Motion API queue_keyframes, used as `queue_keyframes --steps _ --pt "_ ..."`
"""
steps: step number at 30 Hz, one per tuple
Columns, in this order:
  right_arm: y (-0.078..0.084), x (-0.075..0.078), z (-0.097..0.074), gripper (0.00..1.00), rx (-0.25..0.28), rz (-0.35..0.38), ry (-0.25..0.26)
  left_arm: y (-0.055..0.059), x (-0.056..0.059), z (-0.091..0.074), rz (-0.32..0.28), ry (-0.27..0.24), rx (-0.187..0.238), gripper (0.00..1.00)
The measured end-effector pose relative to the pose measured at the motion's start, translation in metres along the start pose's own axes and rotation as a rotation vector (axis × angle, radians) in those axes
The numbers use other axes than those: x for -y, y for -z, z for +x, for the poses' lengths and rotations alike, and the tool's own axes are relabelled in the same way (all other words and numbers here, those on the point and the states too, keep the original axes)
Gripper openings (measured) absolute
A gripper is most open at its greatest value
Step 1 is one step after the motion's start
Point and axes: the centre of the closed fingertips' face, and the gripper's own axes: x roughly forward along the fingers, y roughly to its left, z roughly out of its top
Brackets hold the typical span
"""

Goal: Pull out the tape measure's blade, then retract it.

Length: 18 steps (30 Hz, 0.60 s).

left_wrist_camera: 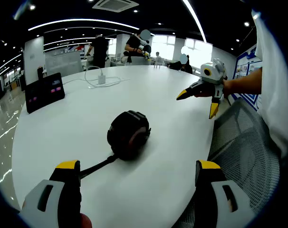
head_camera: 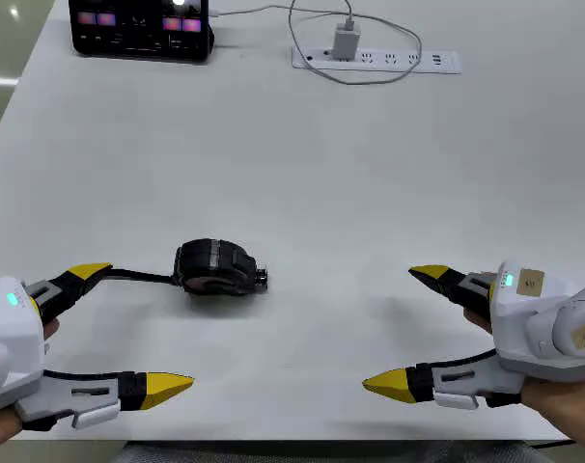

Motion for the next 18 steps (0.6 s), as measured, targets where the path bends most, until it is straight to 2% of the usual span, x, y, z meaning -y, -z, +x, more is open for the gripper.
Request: queue_keyframes --steps 18 --pt "0.0012 0.0002 0.0045 0.9 0.002 -0.007 -0.009 0.0021 -0.0006 -0.0008 -0.013 -0.005 0.001 0.99"
